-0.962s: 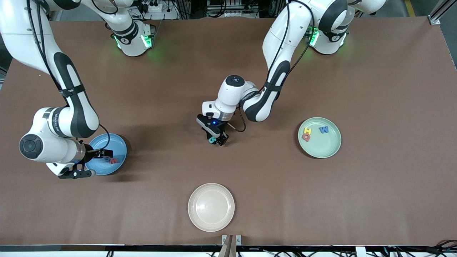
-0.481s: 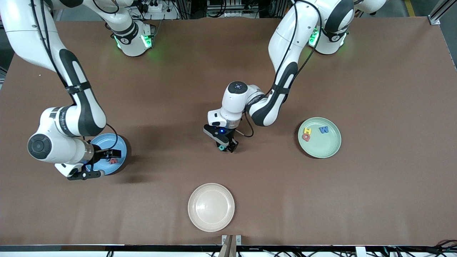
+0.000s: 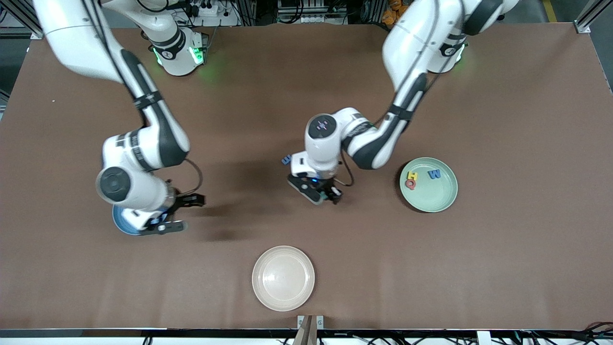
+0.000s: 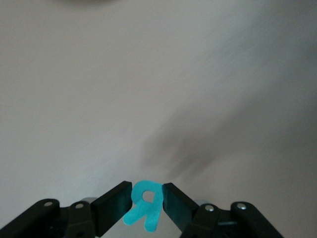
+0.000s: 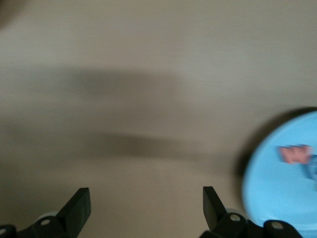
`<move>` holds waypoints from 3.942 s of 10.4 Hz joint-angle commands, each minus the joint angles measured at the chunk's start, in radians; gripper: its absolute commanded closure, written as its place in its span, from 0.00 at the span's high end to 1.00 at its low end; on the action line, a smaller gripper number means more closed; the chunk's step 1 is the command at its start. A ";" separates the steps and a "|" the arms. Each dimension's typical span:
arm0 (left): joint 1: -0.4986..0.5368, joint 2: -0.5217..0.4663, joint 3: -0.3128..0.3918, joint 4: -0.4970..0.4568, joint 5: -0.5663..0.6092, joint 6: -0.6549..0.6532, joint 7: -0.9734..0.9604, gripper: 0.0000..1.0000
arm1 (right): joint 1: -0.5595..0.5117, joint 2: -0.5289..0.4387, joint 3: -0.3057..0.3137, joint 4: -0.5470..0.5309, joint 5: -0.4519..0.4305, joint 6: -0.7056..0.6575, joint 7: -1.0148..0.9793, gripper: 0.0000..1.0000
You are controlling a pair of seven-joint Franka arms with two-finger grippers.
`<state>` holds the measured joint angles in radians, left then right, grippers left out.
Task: Sort upper and lower case letters into plates
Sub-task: 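Release the c on the blue plate while the left gripper carries R, then grasp the blue E with the right gripper while the left gripper withdraws, then carry the blue E to the blue plate and open the right gripper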
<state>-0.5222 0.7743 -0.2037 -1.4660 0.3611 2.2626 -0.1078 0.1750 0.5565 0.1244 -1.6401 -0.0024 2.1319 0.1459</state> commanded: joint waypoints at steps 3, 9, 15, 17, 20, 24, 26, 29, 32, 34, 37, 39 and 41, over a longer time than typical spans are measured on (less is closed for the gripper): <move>0.299 -0.133 -0.152 -0.141 -0.001 -0.319 0.227 0.09 | 0.197 -0.006 -0.012 -0.017 0.061 0.068 0.331 1.00; 0.605 -0.224 -0.180 -0.369 0.018 -0.296 0.433 0.11 | 0.297 -0.082 -0.011 -0.221 0.061 0.210 0.865 1.00; 0.605 -0.204 -0.198 -0.367 -0.044 -0.293 0.366 1.00 | 0.423 -0.040 -0.008 -0.337 0.065 0.373 1.272 1.00; 0.605 -0.207 -0.198 -0.366 -0.044 -0.293 0.366 1.00 | 0.451 -0.020 -0.008 -0.336 0.065 0.382 1.311 1.00; 0.607 -0.227 -0.198 -0.350 -0.060 -0.301 0.362 1.00 | 0.466 0.026 -0.009 -0.310 0.065 0.442 1.325 1.00; 0.602 -0.236 -0.201 -0.220 -0.100 -0.319 0.030 1.00 | 0.469 0.071 -0.009 -0.276 0.065 0.450 1.330 1.00; 0.608 -0.318 -0.200 -0.185 -0.158 -0.351 -0.032 1.00 | 0.478 0.079 -0.009 -0.265 0.065 0.448 1.330 1.00; 0.678 -0.391 -0.209 -0.012 -0.229 -0.541 -0.026 1.00 | 0.482 0.079 -0.009 -0.267 0.064 0.448 1.330 1.00; 0.682 -0.536 -0.197 0.053 -0.240 -0.667 -0.024 1.00 | 0.482 0.072 -0.009 -0.268 0.065 0.450 1.353 0.00; 0.723 -0.563 -0.198 0.052 -0.232 -0.669 0.032 1.00 | 0.482 0.071 -0.009 -0.268 0.064 0.450 1.353 0.00; 0.800 -0.581 -0.172 0.056 -0.330 -0.699 0.191 1.00 | 0.480 0.054 -0.011 -0.267 0.062 0.439 1.344 0.00; 0.628 -0.627 0.041 0.052 -0.338 -0.703 0.191 1.00 | 0.451 0.013 -0.026 -0.257 0.047 0.428 1.293 0.00; 0.432 -0.642 0.241 0.044 -0.355 -0.703 0.191 1.00 | 0.336 -0.027 -0.058 -0.227 0.047 0.300 1.098 0.00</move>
<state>0.0225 0.1694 -0.0711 -1.3976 0.0364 1.5699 0.0751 0.6075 0.5800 0.0722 -1.8734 0.0508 2.5218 1.3707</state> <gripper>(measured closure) 0.000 0.718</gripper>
